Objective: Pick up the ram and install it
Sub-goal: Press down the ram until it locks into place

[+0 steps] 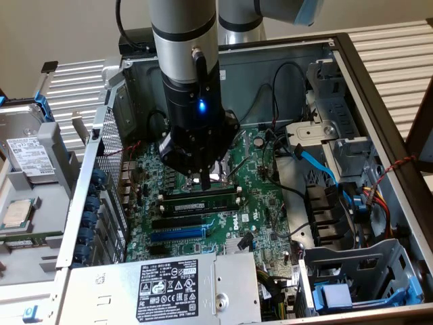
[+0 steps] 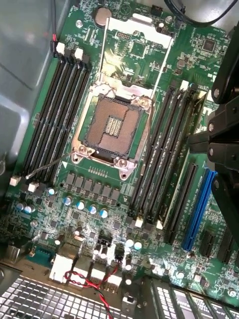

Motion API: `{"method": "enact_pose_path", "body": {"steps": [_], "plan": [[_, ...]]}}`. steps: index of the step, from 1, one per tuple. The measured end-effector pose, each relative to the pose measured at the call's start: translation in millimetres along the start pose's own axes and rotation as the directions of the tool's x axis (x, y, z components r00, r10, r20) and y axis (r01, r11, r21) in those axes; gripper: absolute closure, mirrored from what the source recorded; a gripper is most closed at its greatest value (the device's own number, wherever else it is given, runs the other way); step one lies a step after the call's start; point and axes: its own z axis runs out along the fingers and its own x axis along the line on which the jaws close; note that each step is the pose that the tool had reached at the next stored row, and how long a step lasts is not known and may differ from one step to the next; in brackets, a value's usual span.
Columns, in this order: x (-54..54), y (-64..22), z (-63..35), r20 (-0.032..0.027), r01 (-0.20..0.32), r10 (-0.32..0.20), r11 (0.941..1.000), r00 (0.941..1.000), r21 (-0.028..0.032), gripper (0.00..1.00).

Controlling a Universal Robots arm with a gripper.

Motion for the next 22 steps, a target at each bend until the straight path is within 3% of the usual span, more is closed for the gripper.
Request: {"method": "enact_pose_path", "body": {"steps": [2,8,11,15,22], "plan": [[0.0,0.0,0.0,-0.0040,-0.023,0.023,0.9997,0.9997,-0.0004,0.89],[0.0,0.0,0.0,-0.0259,-0.087,0.087,0.9962,0.9958,-0.0029,0.89],[0.0,0.0,0.0,-0.0326,-0.119,0.119,0.9928,0.9923,-0.0031,0.89],[-0.1,-0.1,0.1,-0.0351,-0.162,0.162,0.9867,0.9861,0.0000,0.89],[0.0,0.0,0.1,-0.0363,-0.229,0.229,0.9734,0.9727,0.0139,0.89]]}}
